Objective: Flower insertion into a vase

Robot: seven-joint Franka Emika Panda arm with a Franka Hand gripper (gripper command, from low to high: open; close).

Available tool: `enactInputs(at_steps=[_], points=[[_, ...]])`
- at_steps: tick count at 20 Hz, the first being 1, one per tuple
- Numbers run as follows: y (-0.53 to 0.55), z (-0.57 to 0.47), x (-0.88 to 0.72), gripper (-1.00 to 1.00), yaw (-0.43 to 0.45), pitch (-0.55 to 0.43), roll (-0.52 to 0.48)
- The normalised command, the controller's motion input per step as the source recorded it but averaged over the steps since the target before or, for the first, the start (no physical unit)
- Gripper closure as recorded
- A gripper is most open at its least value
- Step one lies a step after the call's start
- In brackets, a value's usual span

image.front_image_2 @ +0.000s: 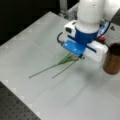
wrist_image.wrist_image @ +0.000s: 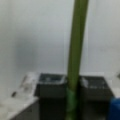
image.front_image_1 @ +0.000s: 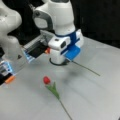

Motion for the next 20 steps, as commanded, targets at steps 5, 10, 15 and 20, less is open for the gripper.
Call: enactInputs(at_steps=[5, 10, 15, 20], points=[[-0.14, 0.24, -0.21, 1.0, 0.07, -0.008, 0.111], [-0.14, 0.27, -0.23, 1.0, 0.02, -0.01, 0.172], [-0.11, 0.13, -0.17, 1.0, -0.028, 0.058, 0.164], [-0.07, 0.27, -0.27, 1.0, -0.05, 0.11, 0.141]])
